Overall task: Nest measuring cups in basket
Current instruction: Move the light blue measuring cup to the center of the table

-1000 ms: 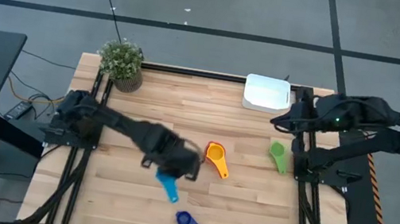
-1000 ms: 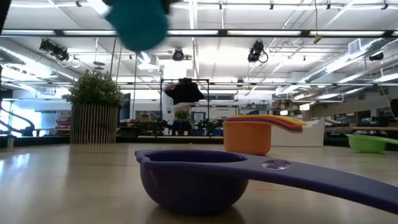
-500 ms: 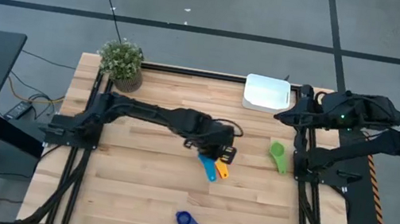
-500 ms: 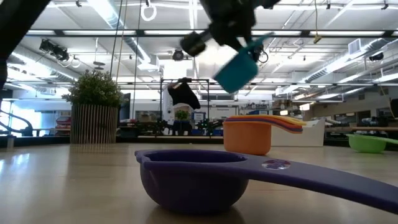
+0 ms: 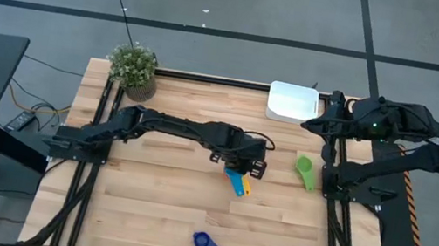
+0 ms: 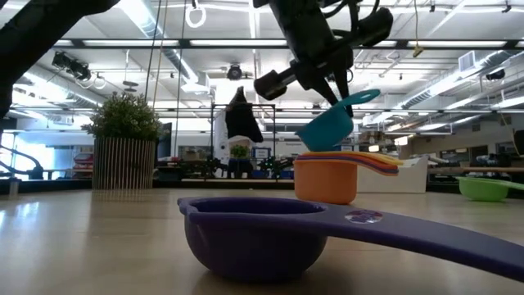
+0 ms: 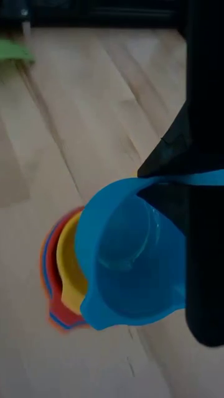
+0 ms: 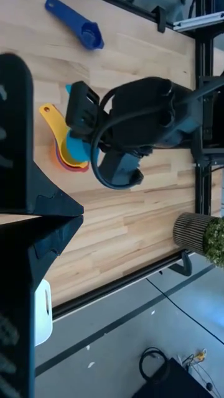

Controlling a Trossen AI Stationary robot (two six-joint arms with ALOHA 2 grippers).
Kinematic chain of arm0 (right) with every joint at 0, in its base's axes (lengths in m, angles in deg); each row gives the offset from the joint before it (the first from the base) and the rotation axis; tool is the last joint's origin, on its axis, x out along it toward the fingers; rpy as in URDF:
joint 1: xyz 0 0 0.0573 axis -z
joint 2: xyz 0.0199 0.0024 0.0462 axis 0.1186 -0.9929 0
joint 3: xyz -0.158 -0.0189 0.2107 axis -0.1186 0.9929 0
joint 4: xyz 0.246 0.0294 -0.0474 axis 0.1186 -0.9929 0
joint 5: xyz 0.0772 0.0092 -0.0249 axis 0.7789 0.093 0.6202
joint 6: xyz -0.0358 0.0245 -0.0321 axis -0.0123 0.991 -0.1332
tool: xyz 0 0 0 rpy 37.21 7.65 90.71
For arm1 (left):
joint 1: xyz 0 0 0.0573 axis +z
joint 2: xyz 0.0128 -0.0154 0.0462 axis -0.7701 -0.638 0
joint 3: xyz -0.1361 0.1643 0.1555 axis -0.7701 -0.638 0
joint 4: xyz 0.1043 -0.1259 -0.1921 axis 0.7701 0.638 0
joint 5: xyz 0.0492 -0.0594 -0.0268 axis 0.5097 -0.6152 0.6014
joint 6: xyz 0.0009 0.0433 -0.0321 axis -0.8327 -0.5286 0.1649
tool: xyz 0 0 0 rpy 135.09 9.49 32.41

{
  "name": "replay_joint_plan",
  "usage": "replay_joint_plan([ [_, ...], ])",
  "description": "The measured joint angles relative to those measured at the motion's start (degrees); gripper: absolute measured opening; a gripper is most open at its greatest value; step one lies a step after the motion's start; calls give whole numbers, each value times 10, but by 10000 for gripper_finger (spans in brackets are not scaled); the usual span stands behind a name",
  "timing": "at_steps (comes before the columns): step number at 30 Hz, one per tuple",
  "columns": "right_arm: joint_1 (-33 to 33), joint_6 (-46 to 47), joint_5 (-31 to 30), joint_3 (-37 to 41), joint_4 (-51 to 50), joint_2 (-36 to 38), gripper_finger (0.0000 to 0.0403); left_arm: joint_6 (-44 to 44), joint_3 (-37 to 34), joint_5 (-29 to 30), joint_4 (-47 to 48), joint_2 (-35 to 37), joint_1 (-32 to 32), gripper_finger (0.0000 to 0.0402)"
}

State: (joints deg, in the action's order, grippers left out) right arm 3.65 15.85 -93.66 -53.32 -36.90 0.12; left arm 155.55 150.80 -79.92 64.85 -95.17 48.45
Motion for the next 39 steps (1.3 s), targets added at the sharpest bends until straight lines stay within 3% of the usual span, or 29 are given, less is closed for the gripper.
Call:
replay_joint_plan([
  [11,0,-9,1,0,0,0,10,10,-1,25,26,0,2,13],
  [17,0,-11,2,0,0,0,10,-5,26,66,68,4,-3,13],
  [26,0,-10,14,0,0,0,11,-27,114,64,269,7,-5,13],
  [30,0,-9,31,0,-1,0,11,-22,89,32,358,7,-11,13],
  [39,0,-9,32,0,-1,0,11,-30,-32,-24,266,5,-31,13],
])
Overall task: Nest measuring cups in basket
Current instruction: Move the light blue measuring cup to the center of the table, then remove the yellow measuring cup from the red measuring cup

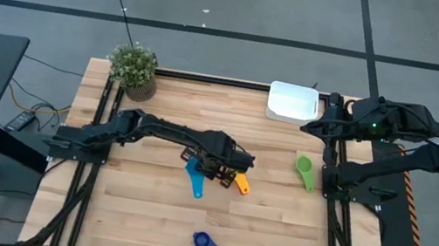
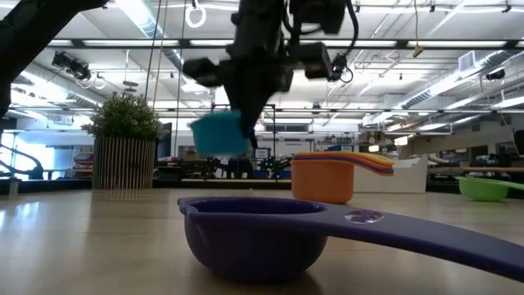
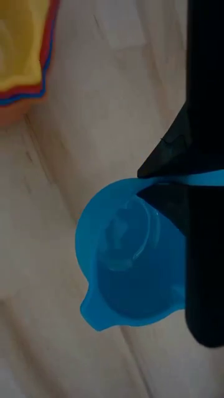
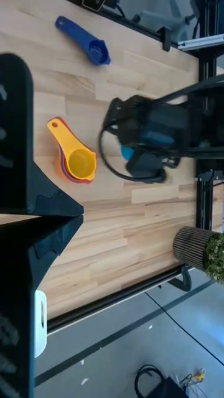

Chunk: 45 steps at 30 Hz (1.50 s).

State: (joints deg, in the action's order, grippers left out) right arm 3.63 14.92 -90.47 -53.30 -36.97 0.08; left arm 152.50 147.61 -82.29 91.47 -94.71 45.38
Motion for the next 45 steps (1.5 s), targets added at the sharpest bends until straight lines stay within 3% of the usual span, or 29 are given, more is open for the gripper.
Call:
replay_joint_plan([
  [10,0,0,12,0,0,0,11,27,-99,-15,-150,1,-15,13],
  [17,0,0,13,0,0,0,11,34,-129,-27,-177,2,-17,14],
  [27,0,0,14,0,0,0,11,30,-129,-65,-181,2,-12,82],
  [37,0,50,45,0,-38,-10,11,-31,-3,11,-120,5,-17,88],
  [45,0,39,39,23,-42,-43,17,-38,148,125,32,6,-25,89],
])
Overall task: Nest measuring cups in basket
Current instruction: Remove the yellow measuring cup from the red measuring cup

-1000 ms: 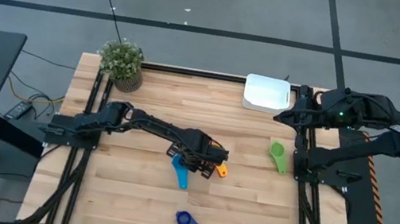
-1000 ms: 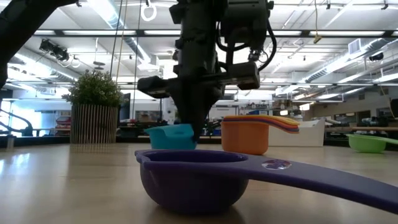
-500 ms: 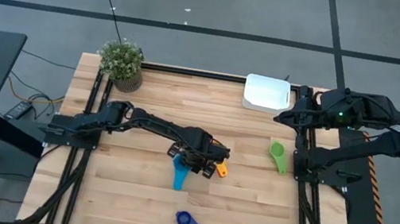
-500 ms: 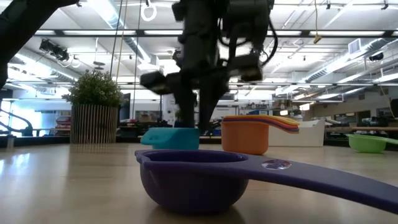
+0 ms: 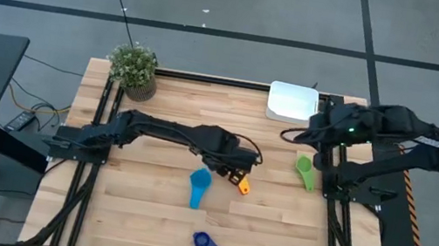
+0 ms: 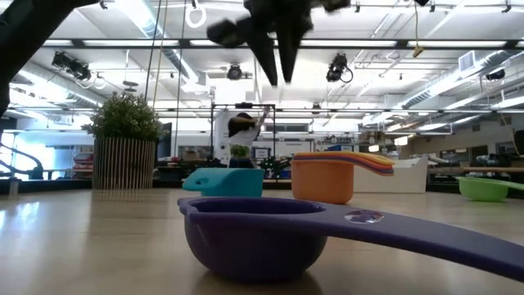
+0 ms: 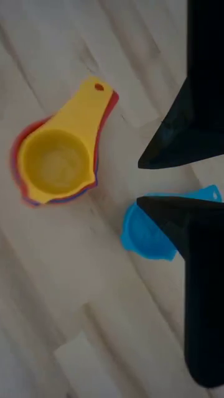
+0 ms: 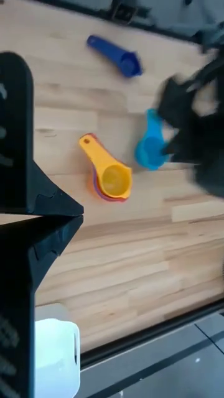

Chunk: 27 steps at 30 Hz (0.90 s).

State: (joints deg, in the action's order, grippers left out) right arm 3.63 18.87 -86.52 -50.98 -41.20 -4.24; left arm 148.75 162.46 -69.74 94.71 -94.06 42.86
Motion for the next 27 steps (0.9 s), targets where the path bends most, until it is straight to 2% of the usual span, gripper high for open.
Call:
replay_joint_plan([
  [3,0,-19,0,17,5,-19,30,5,-29,10,0,41,-10,89],
  [14,0,-97,15,41,98,-122,104,23,-30,53,18,119,-61,89],
  [27,19,-146,84,41,199,-294,110,46,-31,81,23,173,-121,89],
])
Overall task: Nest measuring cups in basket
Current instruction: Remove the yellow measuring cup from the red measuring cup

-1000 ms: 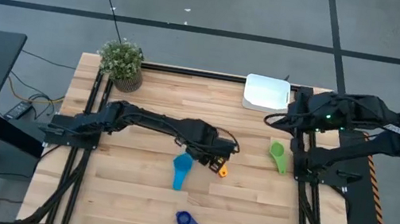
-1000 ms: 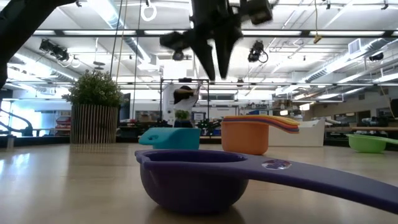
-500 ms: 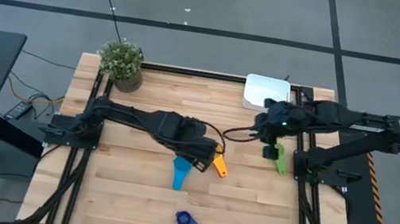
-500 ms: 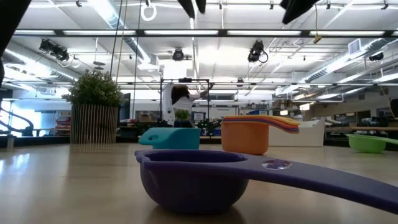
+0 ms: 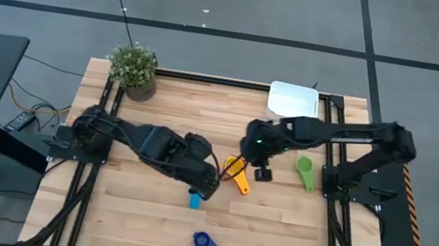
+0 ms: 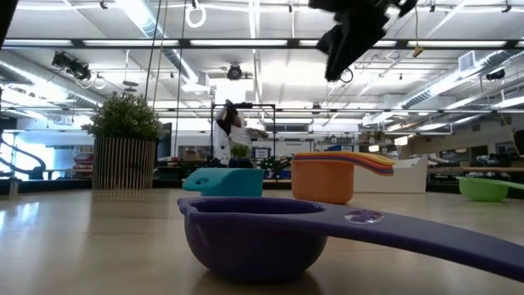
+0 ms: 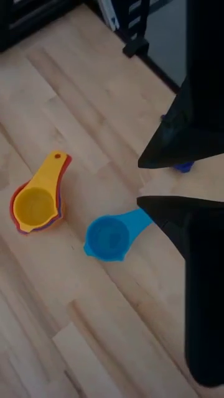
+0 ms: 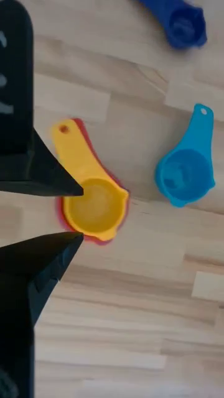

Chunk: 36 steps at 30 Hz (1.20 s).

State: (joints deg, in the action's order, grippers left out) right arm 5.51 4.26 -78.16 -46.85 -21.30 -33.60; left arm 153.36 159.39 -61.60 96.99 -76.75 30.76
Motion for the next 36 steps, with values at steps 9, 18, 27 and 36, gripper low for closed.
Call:
replay_joint_plan([
  [9,27,-55,10,0,58,-98,110,36,0,8,2,22,-37,89],
  [18,47,-117,9,0,74,-178,110,71,0,9,3,28,-58,89],
  [27,49,-144,7,0,90,-191,103,78,0,13,5,28,-59,89],
  [36,49,-144,7,0,97,-189,78,77,0,16,7,28,-59,89],
])
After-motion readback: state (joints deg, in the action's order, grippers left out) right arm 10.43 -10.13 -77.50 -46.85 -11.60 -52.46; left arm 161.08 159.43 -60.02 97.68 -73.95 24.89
